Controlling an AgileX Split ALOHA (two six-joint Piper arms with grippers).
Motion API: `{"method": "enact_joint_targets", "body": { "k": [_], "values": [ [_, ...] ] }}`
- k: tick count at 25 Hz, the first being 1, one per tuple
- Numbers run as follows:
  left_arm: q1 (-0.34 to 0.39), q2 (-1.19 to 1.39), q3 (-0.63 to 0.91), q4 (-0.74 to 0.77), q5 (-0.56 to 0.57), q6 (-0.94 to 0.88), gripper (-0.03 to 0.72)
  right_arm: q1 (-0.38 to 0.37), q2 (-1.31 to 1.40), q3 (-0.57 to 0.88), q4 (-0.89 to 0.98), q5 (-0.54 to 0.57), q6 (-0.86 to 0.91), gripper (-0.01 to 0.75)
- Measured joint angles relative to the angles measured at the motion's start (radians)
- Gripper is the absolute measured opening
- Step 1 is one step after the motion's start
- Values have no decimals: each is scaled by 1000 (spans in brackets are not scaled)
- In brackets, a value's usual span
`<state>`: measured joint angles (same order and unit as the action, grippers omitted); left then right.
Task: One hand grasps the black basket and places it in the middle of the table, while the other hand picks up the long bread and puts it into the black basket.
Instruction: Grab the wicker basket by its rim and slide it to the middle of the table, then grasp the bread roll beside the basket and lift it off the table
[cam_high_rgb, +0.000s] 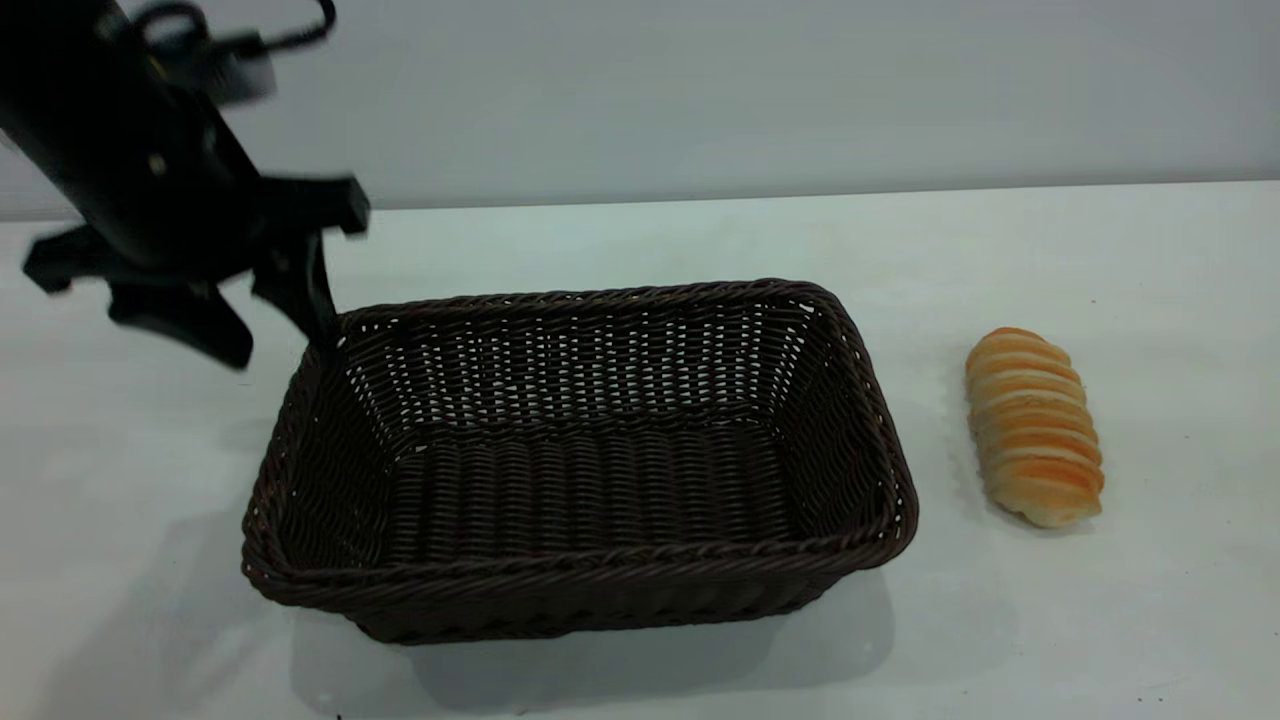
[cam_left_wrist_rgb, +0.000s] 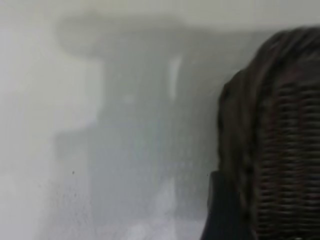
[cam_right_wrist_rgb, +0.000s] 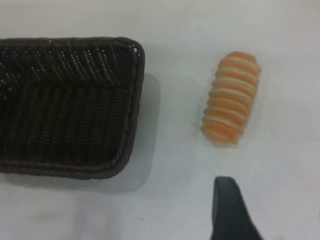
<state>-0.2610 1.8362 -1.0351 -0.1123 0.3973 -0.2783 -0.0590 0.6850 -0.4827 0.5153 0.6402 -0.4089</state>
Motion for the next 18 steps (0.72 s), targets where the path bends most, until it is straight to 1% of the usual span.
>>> {"method": "enact_joint_targets", "body": {
  "k": [3,6,9,15,18],
  "values": [
    [0,-94,0,-3,-3,0,525,0,19,0,46,-9,-29,412],
    [0,-212,0,-11,-16,-1,525,0,87,0,155,-25,-124,412],
    [0,-347,1,-13,-27,-1,525,0,217,0,310,-56,-263,412],
    [0,-604,1,-14,-30,13,525,0,491,-2,637,-182,-595,412],
    [0,-710,2,-14,-25,22,525,0,610,-27,795,-207,-742,412]
  ]
}}
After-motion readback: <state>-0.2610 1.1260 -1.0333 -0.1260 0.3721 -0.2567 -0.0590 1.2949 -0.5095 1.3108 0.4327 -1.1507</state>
